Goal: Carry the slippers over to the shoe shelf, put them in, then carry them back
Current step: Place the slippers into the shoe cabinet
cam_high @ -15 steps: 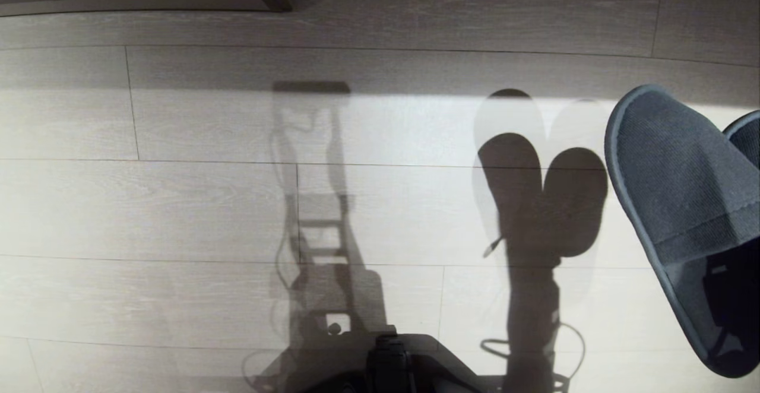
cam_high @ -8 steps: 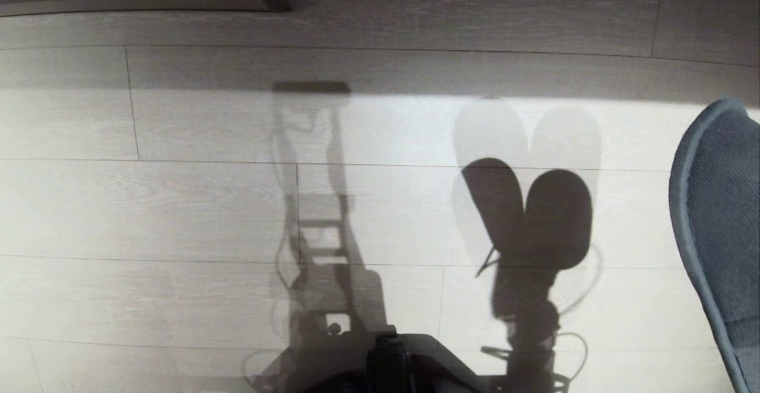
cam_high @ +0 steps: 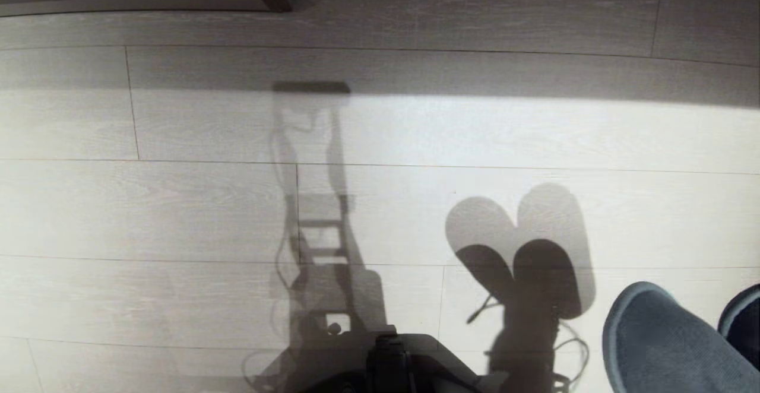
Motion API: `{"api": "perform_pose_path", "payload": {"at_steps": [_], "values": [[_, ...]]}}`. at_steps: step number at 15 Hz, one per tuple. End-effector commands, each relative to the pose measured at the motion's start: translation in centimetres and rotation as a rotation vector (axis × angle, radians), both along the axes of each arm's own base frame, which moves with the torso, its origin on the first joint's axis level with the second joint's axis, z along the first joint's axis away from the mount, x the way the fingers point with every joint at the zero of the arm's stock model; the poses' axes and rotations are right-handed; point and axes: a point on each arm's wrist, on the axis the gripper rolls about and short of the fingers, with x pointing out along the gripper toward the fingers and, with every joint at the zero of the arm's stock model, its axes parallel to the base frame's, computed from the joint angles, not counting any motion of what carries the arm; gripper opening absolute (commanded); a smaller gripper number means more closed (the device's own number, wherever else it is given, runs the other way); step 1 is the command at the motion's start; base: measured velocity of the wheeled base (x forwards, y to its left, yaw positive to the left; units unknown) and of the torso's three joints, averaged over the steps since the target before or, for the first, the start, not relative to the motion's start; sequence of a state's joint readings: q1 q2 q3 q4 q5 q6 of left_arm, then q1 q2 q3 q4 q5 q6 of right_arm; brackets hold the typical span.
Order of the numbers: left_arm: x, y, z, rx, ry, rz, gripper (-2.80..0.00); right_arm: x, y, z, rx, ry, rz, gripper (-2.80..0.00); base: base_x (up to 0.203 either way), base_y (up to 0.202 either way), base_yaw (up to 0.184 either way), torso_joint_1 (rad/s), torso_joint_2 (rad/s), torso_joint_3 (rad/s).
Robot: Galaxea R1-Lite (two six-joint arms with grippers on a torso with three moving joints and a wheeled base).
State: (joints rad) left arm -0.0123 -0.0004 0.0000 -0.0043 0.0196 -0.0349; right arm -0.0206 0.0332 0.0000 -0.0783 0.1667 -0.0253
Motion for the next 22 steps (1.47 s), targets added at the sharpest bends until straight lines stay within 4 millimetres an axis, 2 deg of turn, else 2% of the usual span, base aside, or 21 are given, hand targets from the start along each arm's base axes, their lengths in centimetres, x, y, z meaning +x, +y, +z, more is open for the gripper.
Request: {"api": "perform_pose_path", "payload": {"at_steps": [1,9,12,22], "values": [[0.00,0.00,0.00,0.000,0.000,0.000,-2.80,-0.22,-0.04,-1.81,-0.002,0.019,-0.018,-2.80,0.000,0.000,0.000,0.000,0.00,0.000],[0.00,0.00,0.00,0.000,0.000,0.000,-2.80,-0.22,-0.28,-1.49,-0.017,-0.014,-0.129,-2.80,0.000,0.000,0.000,0.000,0.00,0.000],[0.00,0.00,0.00,0.000,0.000,0.000,-2.80,-0.20,-0.35,-2.01,-0.005,0.038,-0.155,-2.80,0.000,0.000,0.000,0.000,0.00,0.000],[0.00,0.00,0.00,0.000,0.000,0.000,-2.80,-0.20,-0.34,-2.09,-0.030,0.044,-0.154,-2.80,0.000,0.000,0.000,0.000,0.00,0.000]]}}
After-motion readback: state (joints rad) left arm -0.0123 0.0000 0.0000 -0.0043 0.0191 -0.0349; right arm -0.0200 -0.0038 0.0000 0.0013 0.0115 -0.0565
